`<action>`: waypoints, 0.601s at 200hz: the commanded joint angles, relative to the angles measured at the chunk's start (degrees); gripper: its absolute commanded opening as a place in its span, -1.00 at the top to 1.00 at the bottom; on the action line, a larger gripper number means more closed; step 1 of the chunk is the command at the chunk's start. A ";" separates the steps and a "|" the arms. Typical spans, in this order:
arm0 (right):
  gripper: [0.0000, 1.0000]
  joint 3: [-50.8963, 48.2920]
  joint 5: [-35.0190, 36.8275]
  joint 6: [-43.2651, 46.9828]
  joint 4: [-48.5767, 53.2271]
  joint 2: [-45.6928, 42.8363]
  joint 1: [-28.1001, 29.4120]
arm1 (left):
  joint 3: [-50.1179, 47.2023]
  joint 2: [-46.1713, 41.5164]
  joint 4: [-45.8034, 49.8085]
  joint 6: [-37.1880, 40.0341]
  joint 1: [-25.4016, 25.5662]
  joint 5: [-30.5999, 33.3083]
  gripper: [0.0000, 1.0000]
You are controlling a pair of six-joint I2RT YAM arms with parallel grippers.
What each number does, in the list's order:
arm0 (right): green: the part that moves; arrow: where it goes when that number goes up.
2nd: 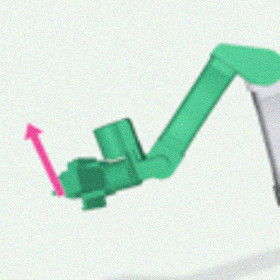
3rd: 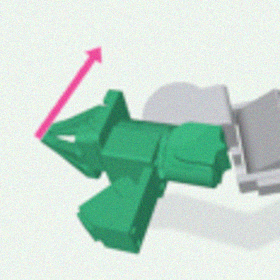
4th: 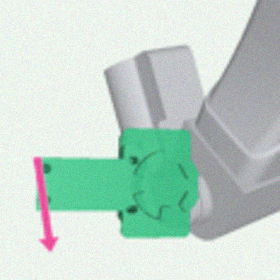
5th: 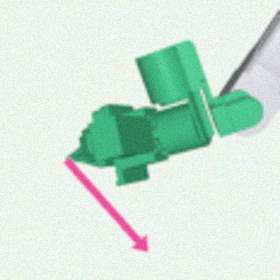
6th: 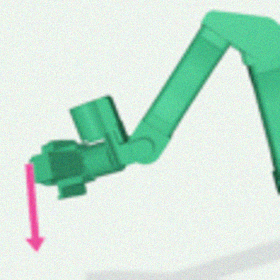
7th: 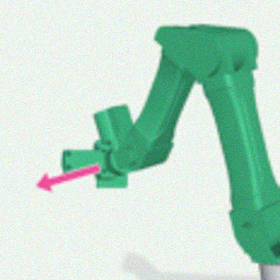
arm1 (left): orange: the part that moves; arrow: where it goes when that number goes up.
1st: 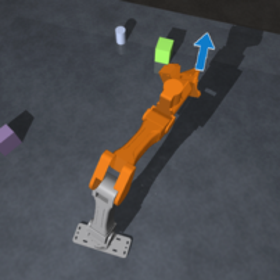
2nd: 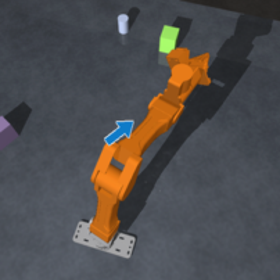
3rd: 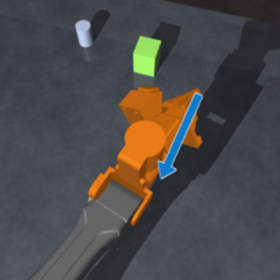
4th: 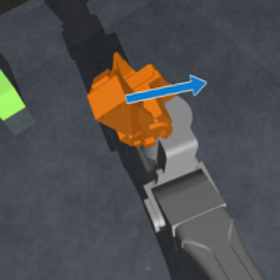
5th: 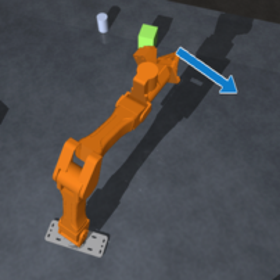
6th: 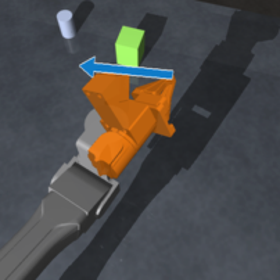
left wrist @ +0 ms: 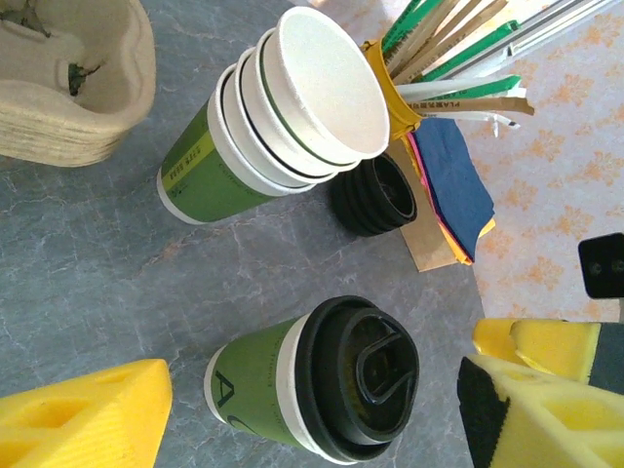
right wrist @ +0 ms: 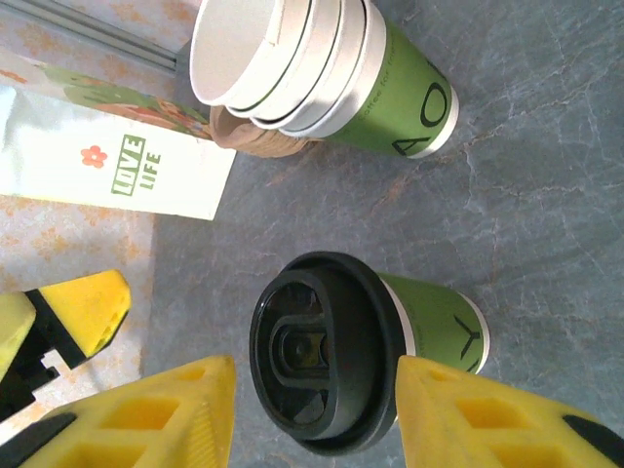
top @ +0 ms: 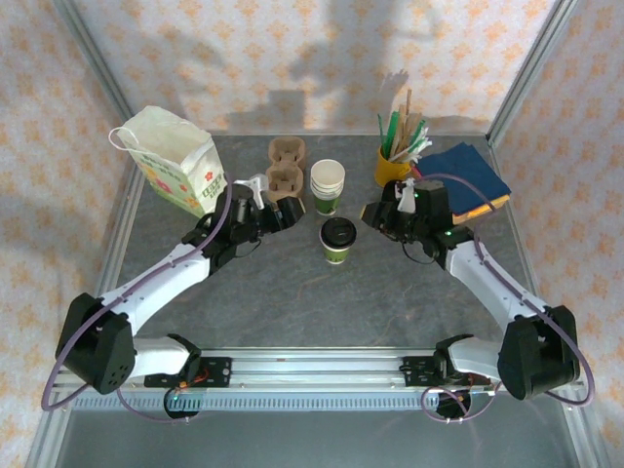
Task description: Pack the takeout coffee
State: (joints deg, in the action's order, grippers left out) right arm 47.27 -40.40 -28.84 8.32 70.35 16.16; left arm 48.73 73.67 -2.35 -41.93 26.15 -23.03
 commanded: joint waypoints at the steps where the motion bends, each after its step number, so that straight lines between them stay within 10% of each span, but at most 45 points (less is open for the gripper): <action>1: 0.07 1.78 1.22 1.23 -3.52 1.05 -0.15 | 0.45 1.24 -5.03 -1.36 -0.09 -0.88 -0.63; 120: 0.08 3.09 -0.63 1.26 -7.44 6.86 2.89 | -1.78 6.49 -11.57 -6.19 -0.07 -3.70 -0.65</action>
State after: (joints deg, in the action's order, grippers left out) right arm 47.94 -40.49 -28.62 3.18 76.14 18.24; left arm 47.31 80.01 -11.66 -48.01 26.15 -26.20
